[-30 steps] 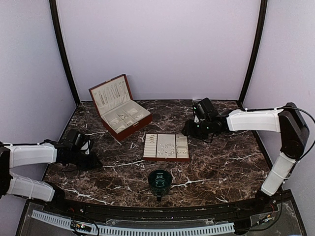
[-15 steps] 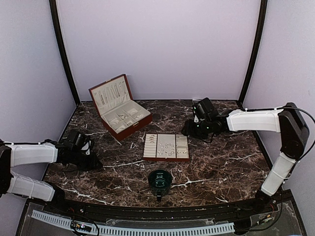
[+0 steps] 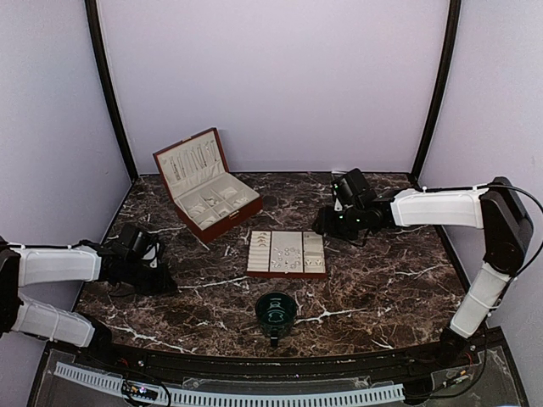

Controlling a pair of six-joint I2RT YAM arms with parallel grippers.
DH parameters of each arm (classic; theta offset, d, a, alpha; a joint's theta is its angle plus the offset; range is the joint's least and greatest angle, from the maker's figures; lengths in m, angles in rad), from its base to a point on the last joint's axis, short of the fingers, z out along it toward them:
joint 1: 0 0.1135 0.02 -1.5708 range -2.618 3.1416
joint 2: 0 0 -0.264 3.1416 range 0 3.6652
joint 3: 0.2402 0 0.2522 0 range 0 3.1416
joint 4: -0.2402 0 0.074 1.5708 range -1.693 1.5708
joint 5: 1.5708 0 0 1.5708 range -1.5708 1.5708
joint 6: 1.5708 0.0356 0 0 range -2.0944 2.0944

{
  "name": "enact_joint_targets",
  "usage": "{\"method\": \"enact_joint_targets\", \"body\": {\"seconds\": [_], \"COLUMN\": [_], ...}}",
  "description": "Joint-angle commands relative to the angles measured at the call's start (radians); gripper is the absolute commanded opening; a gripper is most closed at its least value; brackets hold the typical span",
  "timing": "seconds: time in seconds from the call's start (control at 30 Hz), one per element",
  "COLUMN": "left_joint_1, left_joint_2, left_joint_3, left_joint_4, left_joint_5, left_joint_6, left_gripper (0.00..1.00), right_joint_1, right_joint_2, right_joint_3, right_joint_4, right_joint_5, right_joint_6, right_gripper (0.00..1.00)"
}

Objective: Organize the mixed jewelry
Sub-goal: Pick up the earring from the center of the board.

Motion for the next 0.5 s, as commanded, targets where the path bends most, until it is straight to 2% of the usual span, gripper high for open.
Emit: {"method": "enact_joint_targets", "body": {"seconds": [0.0,0.47], "left_joint_1": [-0.017,-0.042], "left_joint_2": [0.018,0.012], "left_joint_3": [0.005,0.021], "left_joint_4": [-0.051,-0.067], "left_joint_5": [-0.038,-0.077], "left_joint_6": [0.012,0.023], "left_gripper": [0.10,0.00], "right_joint_1": [-0.002,-0.002], "right_joint_2": [-0.009,-0.043], "right_joint_3": [-0.006,-0.005], "right_joint_4": [0.032,0.025], "right_joint_5": [-0.005,0.003], "right_joint_6": [-0.002,-0.007], "right_gripper": [0.54,0.55]}}
